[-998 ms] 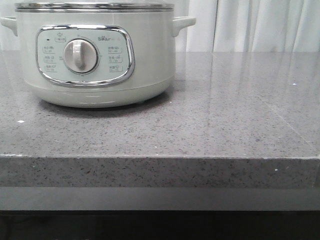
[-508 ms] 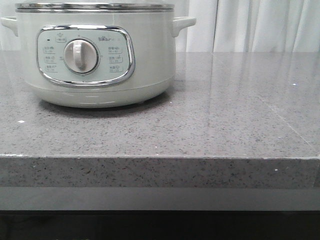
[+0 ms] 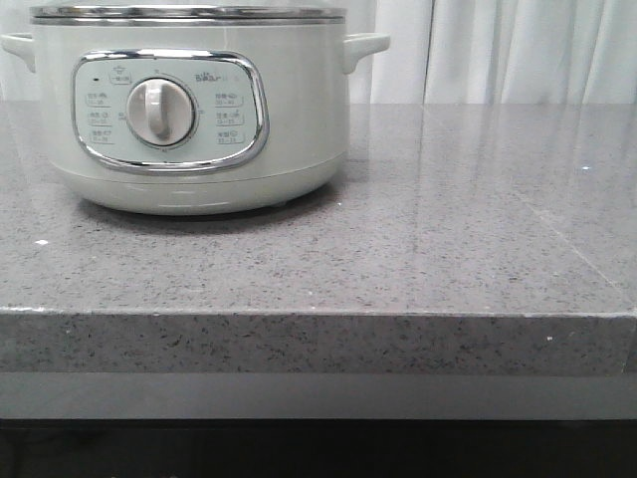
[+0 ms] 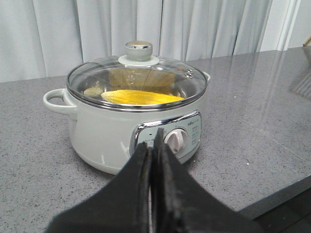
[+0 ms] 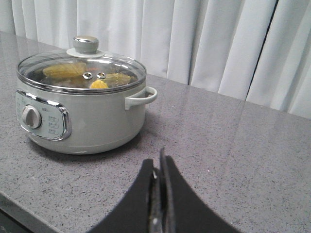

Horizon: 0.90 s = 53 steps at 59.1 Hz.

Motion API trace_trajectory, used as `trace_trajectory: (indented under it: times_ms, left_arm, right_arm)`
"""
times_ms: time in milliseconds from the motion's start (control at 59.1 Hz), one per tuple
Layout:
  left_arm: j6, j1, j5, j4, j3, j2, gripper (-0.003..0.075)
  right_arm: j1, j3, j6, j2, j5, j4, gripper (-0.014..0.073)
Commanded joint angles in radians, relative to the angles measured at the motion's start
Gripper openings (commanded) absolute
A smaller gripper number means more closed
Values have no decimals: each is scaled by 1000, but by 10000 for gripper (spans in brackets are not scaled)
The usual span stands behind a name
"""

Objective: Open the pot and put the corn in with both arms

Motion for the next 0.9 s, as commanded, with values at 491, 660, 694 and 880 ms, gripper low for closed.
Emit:
trace_trajectory:
  times_ms: [491, 660, 694, 880]
  left_arm:
    - [-7, 187, -225, 37, 200, -186, -18]
    - [-52, 317, -230, 35, 316, -242, -18]
    - [-52, 334, -230, 35, 331, -245, -18]
    - [-52, 368, -294, 52, 448, -245, -18]
  right_arm:
    - [-3, -27, -5, 8, -78, -1, -68]
    - [-3, -27, -5, 9, -77, -1, -68]
    - [-3, -27, -5, 9, -79, -1, -68]
    - [-3, -27, -5, 9, -79, -1, -68]
